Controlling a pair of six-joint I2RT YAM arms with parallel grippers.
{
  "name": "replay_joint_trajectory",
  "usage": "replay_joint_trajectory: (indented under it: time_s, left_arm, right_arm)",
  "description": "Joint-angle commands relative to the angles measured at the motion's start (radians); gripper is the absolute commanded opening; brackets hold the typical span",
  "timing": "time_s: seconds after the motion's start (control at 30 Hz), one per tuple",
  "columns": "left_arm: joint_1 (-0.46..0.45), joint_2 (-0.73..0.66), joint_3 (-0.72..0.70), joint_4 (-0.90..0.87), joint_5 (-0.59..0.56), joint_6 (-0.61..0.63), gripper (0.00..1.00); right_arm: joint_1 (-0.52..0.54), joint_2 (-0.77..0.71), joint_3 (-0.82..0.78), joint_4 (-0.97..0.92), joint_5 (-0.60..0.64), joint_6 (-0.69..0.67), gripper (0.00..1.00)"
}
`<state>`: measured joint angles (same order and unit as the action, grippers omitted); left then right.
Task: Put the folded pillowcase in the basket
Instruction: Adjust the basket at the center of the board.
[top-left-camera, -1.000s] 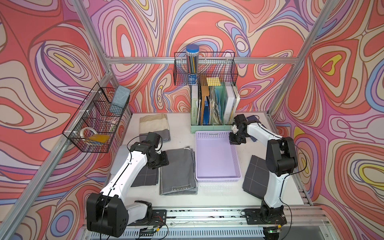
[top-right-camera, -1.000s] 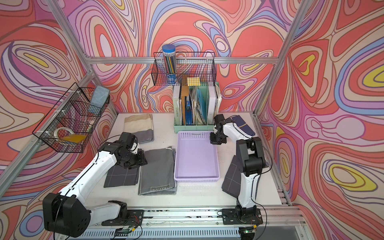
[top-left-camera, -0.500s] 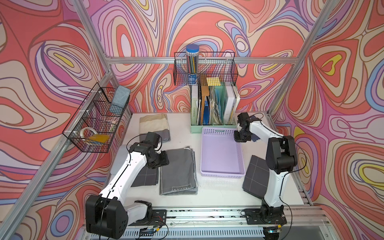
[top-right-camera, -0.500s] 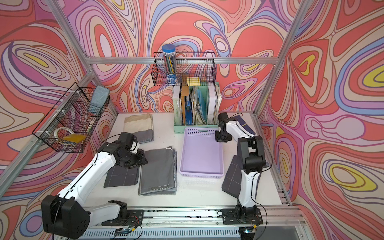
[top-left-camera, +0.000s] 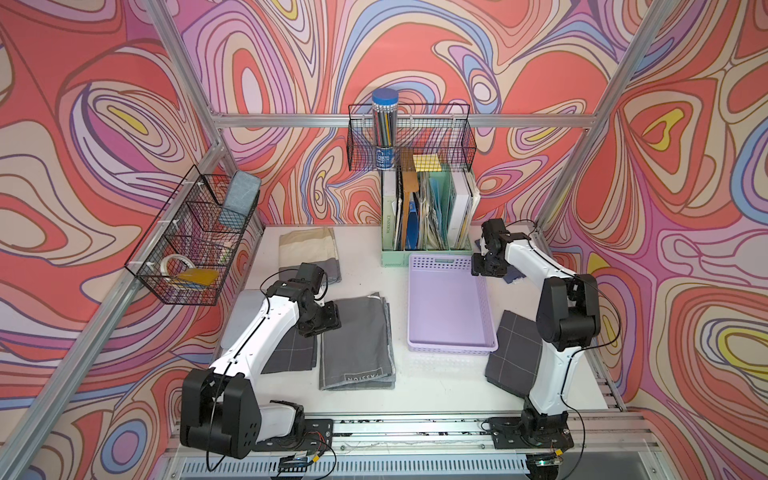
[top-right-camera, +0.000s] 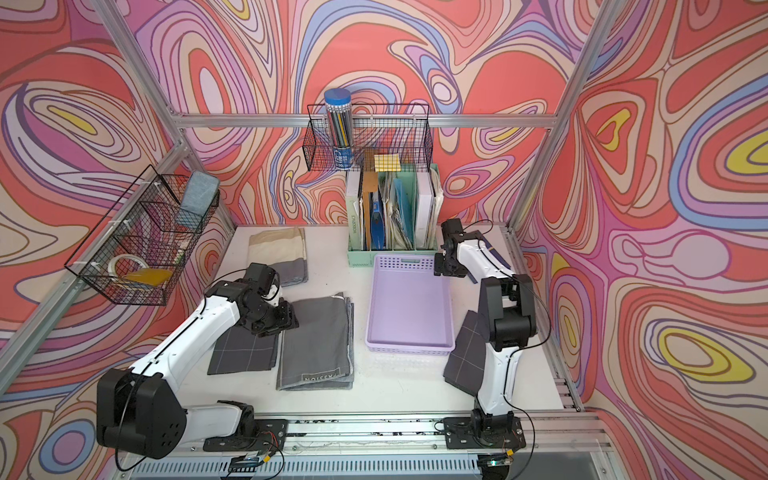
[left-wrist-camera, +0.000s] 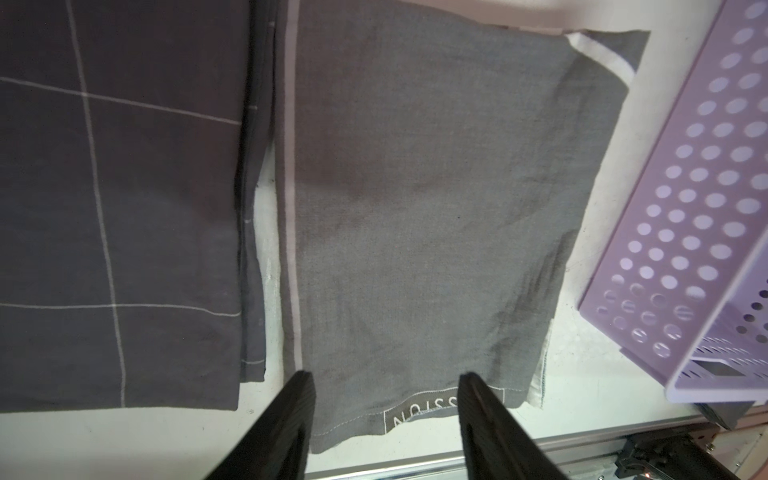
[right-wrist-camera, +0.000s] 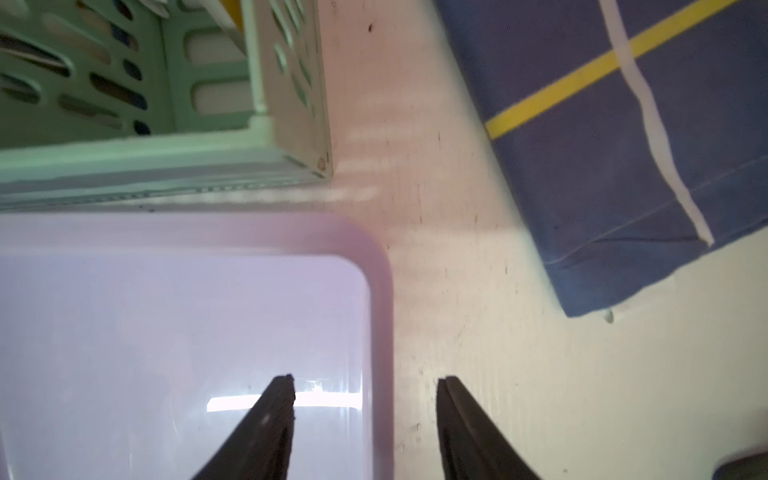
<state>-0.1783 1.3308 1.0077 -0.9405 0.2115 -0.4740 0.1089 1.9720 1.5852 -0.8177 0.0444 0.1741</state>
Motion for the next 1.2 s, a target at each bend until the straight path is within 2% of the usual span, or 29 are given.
replay_joint_trajectory:
  time_s: [0.0, 0.07, 0.17, 0.3, 0.37, 0.47, 0.6, 0.7, 0.87, 1.17]
  left_arm:
    - [0.000, 0.050, 0.012, -0.039, -0.096, -0.031, 0.67]
    - [0.007, 0.086, 0.012, -0.048, -0.113, -0.042, 0.68]
    - [0.021, 0.140, 0.005, -0.028, -0.101, -0.059, 0.68]
    - [0.042, 0.204, -0.013, 0.020, -0.063, -0.067, 0.69]
    - [0.044, 0.225, -0.027, 0.039, -0.053, -0.075, 0.69]
    - [0.058, 0.218, -0.068, 0.072, -0.025, -0.097, 0.69]
    - [0.078, 0.180, -0.105, 0.080, 0.032, -0.100, 0.71]
    - [0.083, 0.177, -0.103, 0.073, 0.039, -0.097, 0.72]
    - [0.083, 0.202, -0.113, 0.101, 0.076, -0.093, 0.73]
    - [0.083, 0.229, -0.113, 0.095, 0.016, -0.113, 0.73]
  right_arm:
    - [0.082, -0.164, -0.041, 0.027, -0.001, 0.051, 0.56]
    - [0.157, -0.223, -0.048, 0.014, -0.006, 0.073, 0.56]
    - [0.329, -0.251, -0.025, -0.013, 0.003, 0.114, 0.56]
    - [0.561, -0.188, 0.026, -0.010, -0.053, 0.196, 0.56]
    - [0.635, -0.135, 0.036, 0.025, -0.107, 0.249, 0.56]
    - [0.672, -0.086, -0.018, 0.142, -0.219, 0.361, 0.56]
    - [0.738, -0.003, -0.023, 0.171, -0.220, 0.405, 0.57]
    - [0.787, 0.058, -0.006, 0.147, -0.188, 0.436, 0.59]
    - [0.794, 0.051, -0.106, 0.209, -0.130, 0.542, 0.61]
    - [0.807, 0.077, -0.123, 0.179, -0.076, 0.609, 0.64]
